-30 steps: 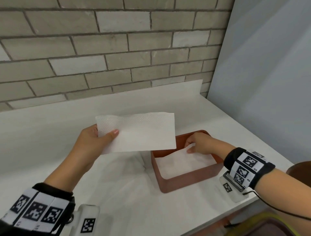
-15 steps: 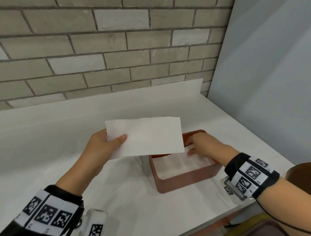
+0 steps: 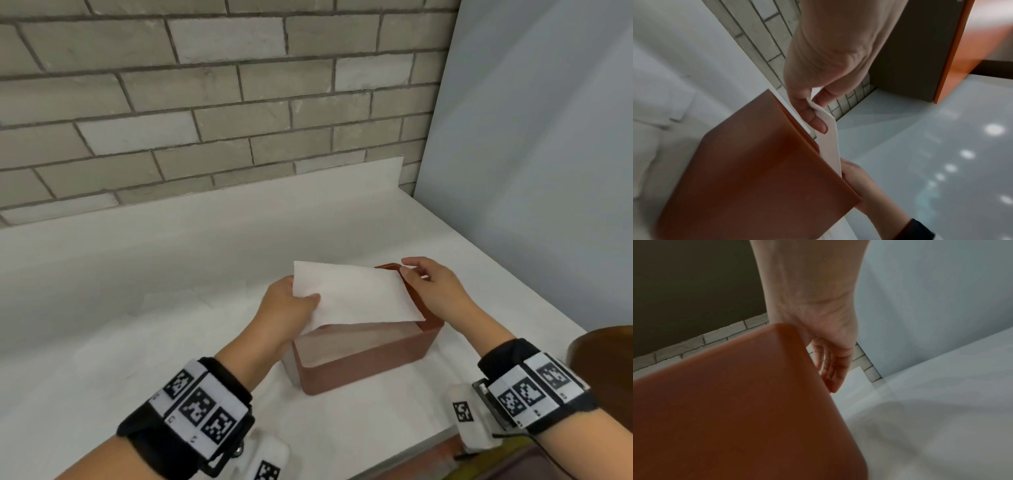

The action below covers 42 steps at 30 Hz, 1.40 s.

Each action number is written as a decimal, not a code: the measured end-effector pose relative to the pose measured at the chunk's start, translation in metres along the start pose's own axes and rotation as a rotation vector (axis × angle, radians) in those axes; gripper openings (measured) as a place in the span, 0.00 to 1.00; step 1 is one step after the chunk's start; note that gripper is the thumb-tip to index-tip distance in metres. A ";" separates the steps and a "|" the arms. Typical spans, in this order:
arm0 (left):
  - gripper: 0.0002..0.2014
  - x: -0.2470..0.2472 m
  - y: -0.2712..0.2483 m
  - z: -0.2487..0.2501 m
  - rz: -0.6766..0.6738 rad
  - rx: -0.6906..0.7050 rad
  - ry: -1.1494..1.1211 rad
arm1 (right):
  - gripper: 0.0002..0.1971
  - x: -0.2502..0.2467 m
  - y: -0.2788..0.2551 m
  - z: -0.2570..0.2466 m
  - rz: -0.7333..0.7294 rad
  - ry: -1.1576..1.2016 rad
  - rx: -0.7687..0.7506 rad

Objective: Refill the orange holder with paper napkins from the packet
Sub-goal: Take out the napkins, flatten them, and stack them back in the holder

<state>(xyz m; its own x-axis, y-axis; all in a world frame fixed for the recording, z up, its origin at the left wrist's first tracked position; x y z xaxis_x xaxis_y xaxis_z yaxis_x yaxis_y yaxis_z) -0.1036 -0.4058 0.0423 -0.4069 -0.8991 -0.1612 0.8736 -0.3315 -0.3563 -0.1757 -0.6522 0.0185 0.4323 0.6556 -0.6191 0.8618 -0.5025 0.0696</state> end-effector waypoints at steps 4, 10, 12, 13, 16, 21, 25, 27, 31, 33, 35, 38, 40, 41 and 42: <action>0.18 0.018 0.002 -0.003 -0.006 -0.052 0.062 | 0.14 0.001 0.002 0.002 0.006 0.017 -0.041; 0.21 0.037 -0.004 -0.008 -0.032 -0.170 0.147 | 0.13 0.002 0.003 0.007 -0.011 0.039 -0.059; 0.22 0.042 -0.007 -0.010 -0.043 -0.213 0.150 | 0.13 0.003 0.004 0.007 -0.011 0.037 -0.063; 0.22 0.043 -0.006 -0.014 -0.044 -0.226 0.175 | 0.13 0.003 0.004 0.007 -0.012 0.034 -0.065; 0.23 0.042 -0.003 -0.021 -0.024 -0.243 0.266 | 0.13 0.003 0.004 0.007 -0.016 0.022 -0.069; 0.26 0.043 -0.003 -0.021 -0.041 -0.174 0.549 | 0.13 0.002 0.004 0.006 -0.018 -0.003 -0.071; 0.29 0.049 -0.005 -0.019 -0.122 -0.101 0.871 | 0.14 0.002 0.002 0.004 -0.014 -0.035 -0.073; 0.22 0.051 -0.006 -0.013 -0.121 -0.043 0.987 | 0.14 0.002 0.001 0.002 -0.007 -0.066 -0.086; 0.19 0.049 -0.003 -0.007 -0.067 0.019 0.985 | 0.14 0.001 0.000 -0.003 -0.004 -0.127 -0.107; 0.16 0.046 0.000 -0.007 -0.040 0.022 0.918 | 0.15 0.001 -0.001 -0.005 -0.004 -0.152 -0.115; 0.14 0.044 0.004 -0.007 -0.037 0.009 0.883 | 0.15 0.000 -0.001 -0.006 -0.002 -0.166 -0.116; 0.16 0.043 0.003 -0.007 -0.062 -0.046 0.863 | 0.15 0.000 -0.001 -0.007 -0.012 -0.188 -0.111; 0.22 0.044 -0.001 -0.009 -0.097 -0.090 0.859 | 0.17 0.000 -0.002 -0.009 -0.003 -0.227 -0.128; 0.25 0.045 -0.002 -0.010 -0.115 -0.096 0.877 | 0.19 -0.001 -0.003 -0.012 0.014 -0.276 -0.165; 0.28 0.046 -0.002 -0.010 -0.130 -0.093 0.911 | 0.21 -0.001 -0.005 -0.016 0.040 -0.338 -0.222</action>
<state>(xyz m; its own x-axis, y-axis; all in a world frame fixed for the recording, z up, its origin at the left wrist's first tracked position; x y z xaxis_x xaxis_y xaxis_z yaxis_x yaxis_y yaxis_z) -0.1270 -0.4436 0.0263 -0.5873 -0.2711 -0.7626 0.7976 -0.3539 -0.4884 -0.1767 -0.6414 0.0312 0.3867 0.3969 -0.8324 0.8984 -0.3658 0.2430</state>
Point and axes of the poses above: each hand's wrist, its own y-axis towards the middle knuckle, its own x-axis out of the palm, z = x × y, the point moved 5 cm from there along y, towards the middle knuckle, and after that the axes turned 6 degrees about -x, right-handed, at the moved point
